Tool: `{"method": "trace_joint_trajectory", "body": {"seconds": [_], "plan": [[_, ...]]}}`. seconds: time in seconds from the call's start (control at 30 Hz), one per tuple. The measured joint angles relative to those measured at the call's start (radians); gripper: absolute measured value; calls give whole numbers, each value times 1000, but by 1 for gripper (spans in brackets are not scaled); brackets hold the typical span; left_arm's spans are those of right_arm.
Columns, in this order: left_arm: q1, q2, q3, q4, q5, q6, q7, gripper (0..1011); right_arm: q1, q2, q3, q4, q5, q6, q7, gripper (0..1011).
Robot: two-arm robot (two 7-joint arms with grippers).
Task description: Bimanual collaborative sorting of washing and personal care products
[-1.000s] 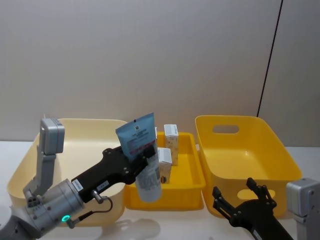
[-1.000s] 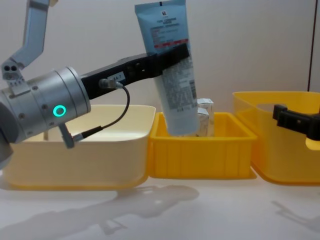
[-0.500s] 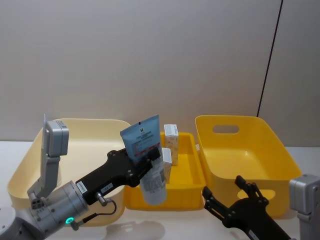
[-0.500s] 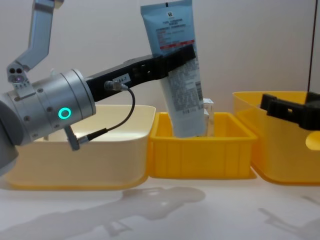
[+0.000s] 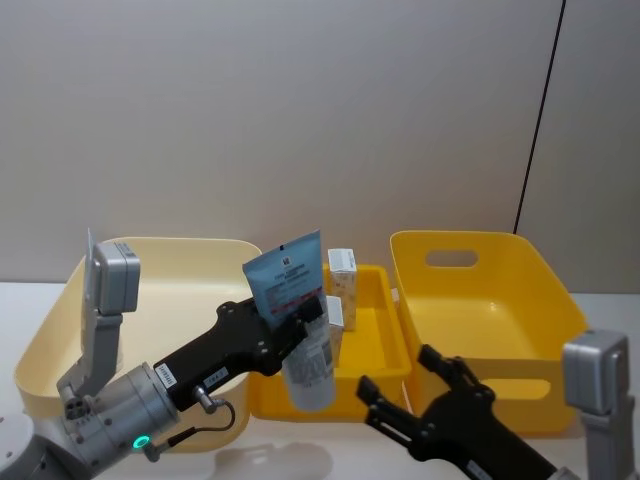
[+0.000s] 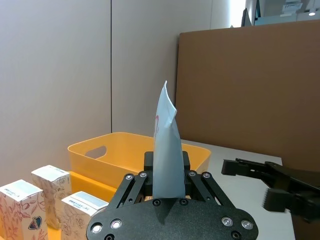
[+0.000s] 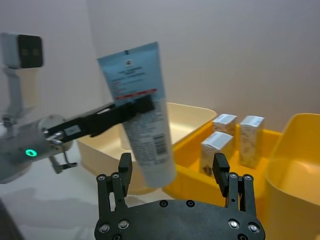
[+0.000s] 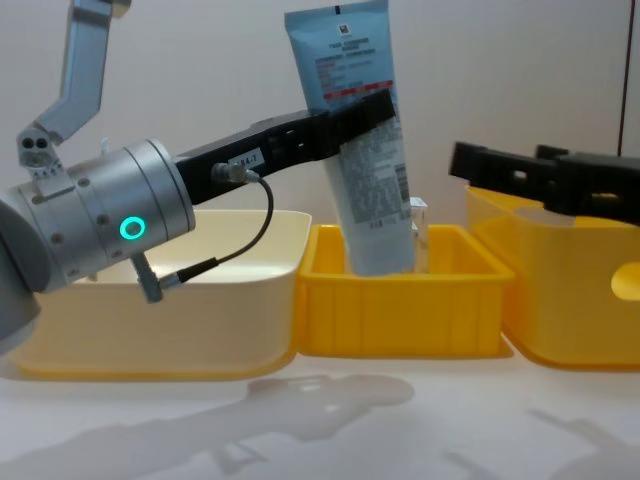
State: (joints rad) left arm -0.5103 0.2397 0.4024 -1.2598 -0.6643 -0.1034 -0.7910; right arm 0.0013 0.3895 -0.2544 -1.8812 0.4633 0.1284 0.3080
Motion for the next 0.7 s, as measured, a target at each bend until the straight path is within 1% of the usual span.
{"method": "trace_joint_trajectory", "body": {"seconds": [0.03,0.07,0.2,0.23,0.37,0.47,0.57,0.6,0.67,0.7], "plan": [[0,0,0,0,0,0,0,272,6,2,-8,-4,4,9,8,1001],[0,0,0,0,0,0,0,272,6,2,-8,-4,4,9,8,1001],[0,-1,1,1,0,-1,-1,272,27,5,-35,-15,6,32,18,1001],[0,-1,1,1,0,-1,-1,272,35,5,-45,-18,1,39,18,1001],[0,-1,1,1,0,-1,-1,271,49,3,-64,-20,-16,53,10,1002],[0,-1,1,1,0,-1,-1,272,69,-2,-91,-21,-49,64,-8,1001],[0,-1,1,1,0,-1,-1,272,80,-5,-106,-20,-72,69,-21,1002],[0,-1,1,1,0,-1,-1,272,87,-8,-116,-19,-89,72,-31,1002],[0,-1,1,1,0,-1,-1,272,94,-11,-127,-17,-105,75,-40,1002],[0,-1,1,1,0,-1,-1,272,100,-13,-136,-15,-121,78,-48,1001]]}}
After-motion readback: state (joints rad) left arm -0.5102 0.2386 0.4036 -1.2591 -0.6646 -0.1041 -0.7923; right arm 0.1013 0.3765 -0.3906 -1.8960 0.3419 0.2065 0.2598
